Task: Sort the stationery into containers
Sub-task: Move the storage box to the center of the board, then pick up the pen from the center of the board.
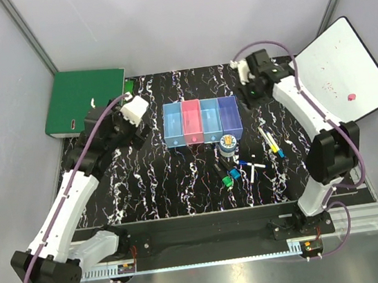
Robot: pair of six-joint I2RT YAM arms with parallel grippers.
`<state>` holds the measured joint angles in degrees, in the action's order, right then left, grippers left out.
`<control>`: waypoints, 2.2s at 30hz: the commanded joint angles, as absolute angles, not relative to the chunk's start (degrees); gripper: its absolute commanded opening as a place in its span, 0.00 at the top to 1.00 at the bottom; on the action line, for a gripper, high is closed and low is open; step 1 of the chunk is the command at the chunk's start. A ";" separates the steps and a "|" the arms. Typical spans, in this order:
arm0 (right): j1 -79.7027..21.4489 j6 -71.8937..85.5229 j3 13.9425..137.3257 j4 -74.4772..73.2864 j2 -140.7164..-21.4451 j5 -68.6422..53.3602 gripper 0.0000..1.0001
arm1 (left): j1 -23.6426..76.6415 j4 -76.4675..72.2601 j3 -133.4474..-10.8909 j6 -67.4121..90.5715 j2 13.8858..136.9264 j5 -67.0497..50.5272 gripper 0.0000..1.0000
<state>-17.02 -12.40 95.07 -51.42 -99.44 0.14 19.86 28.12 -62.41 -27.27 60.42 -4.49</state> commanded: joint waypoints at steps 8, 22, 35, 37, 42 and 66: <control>-6.51 -29.70 74.28 -49.85 -91.58 -9.76 0.44 | 21.44 30.85 -63.10 -29.71 55.46 -5.71 0.01; 3.78 -27.60 62.76 -35.69 -94.39 -11.16 0.54 | 24.34 33.84 -65.13 -30.67 56.25 -2.37 0.01; 3.78 -23.74 62.05 -30.85 -100.36 -12.57 0.55 | 25.93 34.01 -65.83 -30.23 58.18 -1.32 0.01; 3.78 -23.21 61.96 -30.32 -100.98 -12.66 0.55 | 25.93 34.01 -65.66 -30.15 58.18 -1.32 0.01; 3.78 -22.06 61.52 -29.36 -102.39 -11.95 0.56 | 26.10 34.01 -64.95 -30.15 58.27 -1.41 0.01; 1.85 -16.44 70.74 -39.00 -98.44 -9.05 1.00 | 26.10 33.93 -65.65 -32.08 57.66 -2.37 0.01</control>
<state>2.28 -19.00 63.96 -32.62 -101.75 -9.06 25.85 35.07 -63.79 -31.57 58.35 -2.37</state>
